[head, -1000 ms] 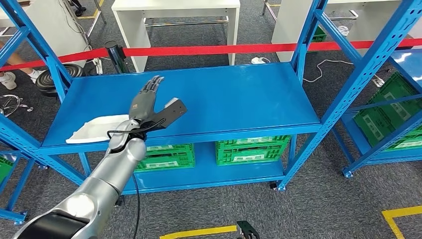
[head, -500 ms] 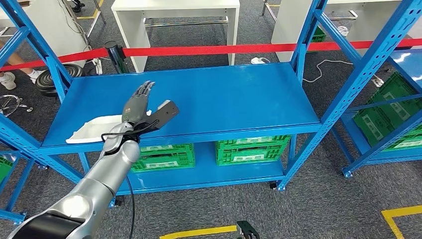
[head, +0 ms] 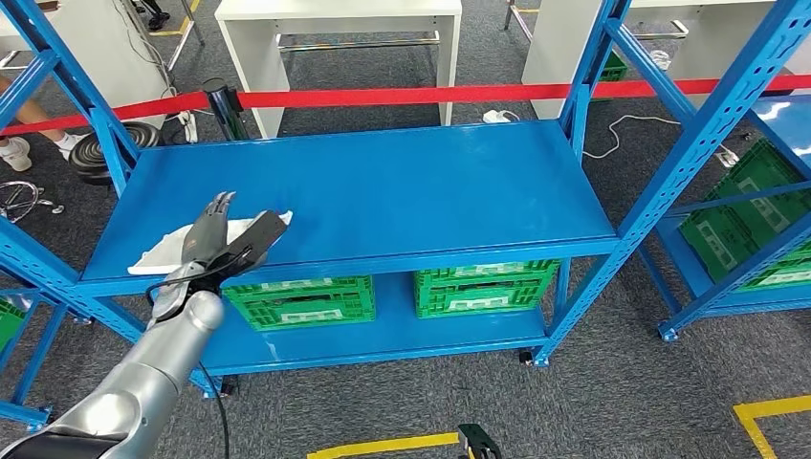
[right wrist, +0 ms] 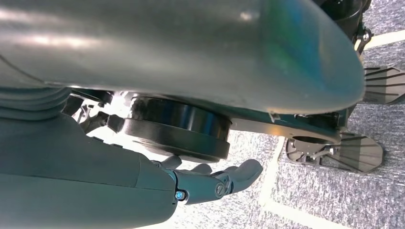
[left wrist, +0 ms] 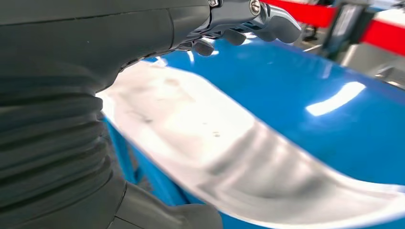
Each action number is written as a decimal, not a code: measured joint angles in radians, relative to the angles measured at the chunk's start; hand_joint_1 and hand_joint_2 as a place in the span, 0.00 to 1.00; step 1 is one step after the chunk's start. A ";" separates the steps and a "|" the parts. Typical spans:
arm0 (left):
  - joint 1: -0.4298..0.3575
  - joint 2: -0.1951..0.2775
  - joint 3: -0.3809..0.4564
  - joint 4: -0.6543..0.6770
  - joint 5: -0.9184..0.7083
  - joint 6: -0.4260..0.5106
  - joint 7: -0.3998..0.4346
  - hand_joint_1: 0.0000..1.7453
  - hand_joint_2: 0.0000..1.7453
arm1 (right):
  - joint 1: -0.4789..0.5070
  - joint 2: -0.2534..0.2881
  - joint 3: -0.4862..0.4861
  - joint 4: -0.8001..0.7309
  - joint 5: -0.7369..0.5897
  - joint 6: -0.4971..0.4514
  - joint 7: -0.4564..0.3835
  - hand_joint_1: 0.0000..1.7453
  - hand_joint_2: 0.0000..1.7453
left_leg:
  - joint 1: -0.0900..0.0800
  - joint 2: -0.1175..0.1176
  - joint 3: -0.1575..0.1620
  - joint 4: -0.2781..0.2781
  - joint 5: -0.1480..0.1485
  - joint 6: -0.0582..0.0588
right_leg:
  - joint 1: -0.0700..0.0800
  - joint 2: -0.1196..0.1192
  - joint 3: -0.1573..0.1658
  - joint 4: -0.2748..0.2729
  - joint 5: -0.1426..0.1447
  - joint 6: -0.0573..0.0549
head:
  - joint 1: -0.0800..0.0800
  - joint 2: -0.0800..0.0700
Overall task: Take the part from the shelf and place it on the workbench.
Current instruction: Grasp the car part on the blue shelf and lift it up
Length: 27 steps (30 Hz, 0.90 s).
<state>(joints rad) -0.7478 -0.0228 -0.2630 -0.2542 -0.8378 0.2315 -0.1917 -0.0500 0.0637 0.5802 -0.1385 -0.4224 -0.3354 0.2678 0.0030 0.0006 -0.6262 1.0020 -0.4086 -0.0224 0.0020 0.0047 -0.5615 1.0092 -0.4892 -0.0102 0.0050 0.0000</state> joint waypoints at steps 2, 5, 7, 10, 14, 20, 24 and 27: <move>0.011 0.012 0.006 0.004 -0.003 0.001 0.011 0.00 1.00 | 0.001 -0.001 0.000 0.000 0.000 0.000 0.001 0.00 0.00 | 0.000 0.000 0.000 0.000 0.000 0.000 | 0.000 0.000 0.000 0.000 0.000 0.000 | 0.000 0.000; 0.026 0.026 0.009 0.007 -0.005 0.000 0.025 0.00 1.00 | 0.003 -0.002 0.000 0.000 0.001 0.000 0.001 0.00 0.00 | 0.000 0.000 0.000 0.000 0.000 0.000 | 0.000 0.000 0.000 0.000 0.000 0.000 | 0.000 0.000; 0.034 0.034 0.012 0.009 -0.005 0.000 0.035 0.00 1.00 | 0.003 -0.004 0.001 0.000 0.003 -0.001 0.001 0.00 0.00 | 0.000 0.000 0.000 0.000 0.000 0.000 | 0.000 0.000 0.000 0.000 0.000 0.000 | 0.000 0.000; 0.048 0.045 0.019 0.012 -0.005 -0.003 0.048 0.00 1.00 | 0.004 -0.006 0.004 0.000 0.009 -0.001 0.001 0.00 0.00 | 0.000 0.000 0.000 0.000 0.000 0.000 | 0.000 0.000 0.000 0.000 0.000 0.000 | 0.000 0.000; 0.068 0.055 0.026 0.015 -0.013 0.000 0.063 0.00 1.00 | 0.005 -0.010 0.011 0.000 0.011 0.000 0.001 0.00 0.00 | 0.000 0.000 0.000 0.000 0.000 0.000 | 0.000 0.000 0.000 0.000 0.000 0.000 | 0.000 0.000; 0.079 0.070 0.023 0.017 -0.124 0.107 0.176 1.00 1.00 | 0.013 -0.013 0.016 0.001 0.010 -0.007 -0.140 0.00 0.00 | 0.000 0.000 -0.001 0.000 0.000 0.000 | 0.000 0.000 -0.001 0.000 0.000 0.000 | 0.000 0.000; 0.079 0.081 0.016 0.017 -0.147 0.127 0.204 1.00 1.00 | 0.015 -0.013 0.017 0.002 0.009 -0.014 -0.155 0.00 0.00 | 0.000 0.000 -0.001 0.000 0.000 0.000 | 0.000 0.000 -0.001 0.000 0.000 0.000 | 0.000 0.000; 0.079 0.084 0.014 0.018 -0.149 0.128 0.208 1.00 1.00 | 0.016 -0.013 0.017 0.002 0.010 -0.016 -0.142 0.00 0.00 | 0.000 0.000 -0.001 0.000 0.000 0.000 | 0.000 0.000 -0.001 0.000 0.000 0.000 | 0.000 0.000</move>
<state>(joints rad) -0.6690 0.0612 -0.2487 -0.2362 -0.9871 0.3597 0.0163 -0.0345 0.0504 0.5970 -0.1362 -0.4128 -0.3517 0.1260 0.0029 0.0006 -0.6272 1.0022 -0.4085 -0.0224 0.0019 0.0045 -0.5627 1.0092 -0.4891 -0.0101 0.0050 0.0000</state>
